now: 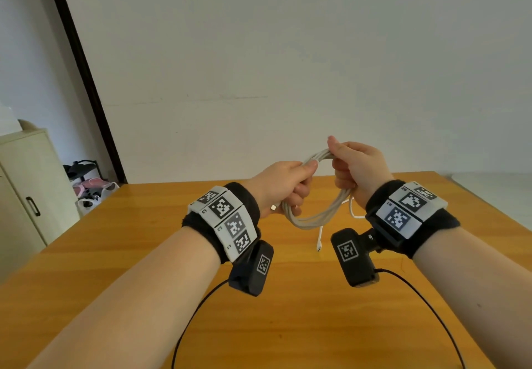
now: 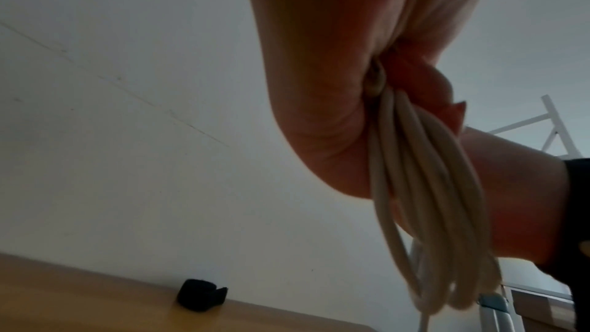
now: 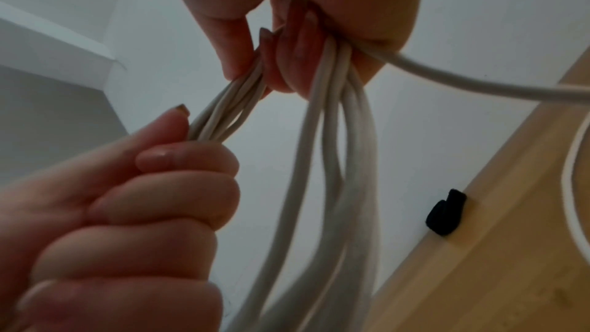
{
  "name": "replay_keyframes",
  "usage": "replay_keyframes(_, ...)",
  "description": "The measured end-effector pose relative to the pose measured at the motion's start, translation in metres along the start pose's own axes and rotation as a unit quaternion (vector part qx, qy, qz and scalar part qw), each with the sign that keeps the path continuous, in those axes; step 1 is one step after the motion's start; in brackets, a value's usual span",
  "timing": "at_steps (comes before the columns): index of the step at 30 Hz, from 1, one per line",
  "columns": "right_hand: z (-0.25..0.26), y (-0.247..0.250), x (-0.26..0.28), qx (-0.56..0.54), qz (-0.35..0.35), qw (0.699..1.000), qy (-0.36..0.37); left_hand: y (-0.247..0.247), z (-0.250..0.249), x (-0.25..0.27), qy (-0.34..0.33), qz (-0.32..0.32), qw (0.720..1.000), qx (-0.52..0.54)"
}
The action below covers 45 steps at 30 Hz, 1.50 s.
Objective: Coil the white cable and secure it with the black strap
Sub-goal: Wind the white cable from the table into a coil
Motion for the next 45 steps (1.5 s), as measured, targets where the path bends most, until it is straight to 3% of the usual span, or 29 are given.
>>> replay_keyframes(8,-0.006,0.008,0.0,-0.016,-0.022,1.0,-0.007,-0.014,0.005,-0.001,0.024,0.036,0.995,0.091)
replay_keyframes(12,-0.002,0.005,0.0,-0.033,0.011,0.999,-0.012,-0.011,-0.002,-0.004,0.007,0.031,0.988,0.154)
replay_keyframes(21,-0.008,0.008,0.004,0.05,0.051,0.997,-0.01,-0.003,-0.005,-0.007,0.007,0.016,0.957,0.29)
replay_keyframes(28,0.008,0.011,0.001,0.197,-0.003,0.978,0.064,-0.007,-0.006,-0.006,0.014,0.018,0.989,0.148)
replay_keyframes(33,0.003,0.007,0.003,0.196,0.04,0.979,0.048,0.004,-0.007,-0.006,-0.017,-0.02,0.99,0.14)
replay_keyframes(39,-0.017,0.01,0.007,0.126,0.056,0.99,-0.007,0.025,-0.014,-0.007,-0.056,-0.048,0.951,0.299)
replay_keyframes(45,-0.025,0.018,0.012,0.261,0.065,0.963,-0.006,0.06,-0.023,-0.005,-0.092,-0.119,0.905,0.398)
Point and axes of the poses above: each hand's wrist, its own x-axis away from the middle knuckle, its own y-axis out of the back of the hand, z = x × y, the point moved 8 cm from there along -x, towards the middle knuckle, and after that the axes turned 5 degrees about z, right-handed, at the moved point
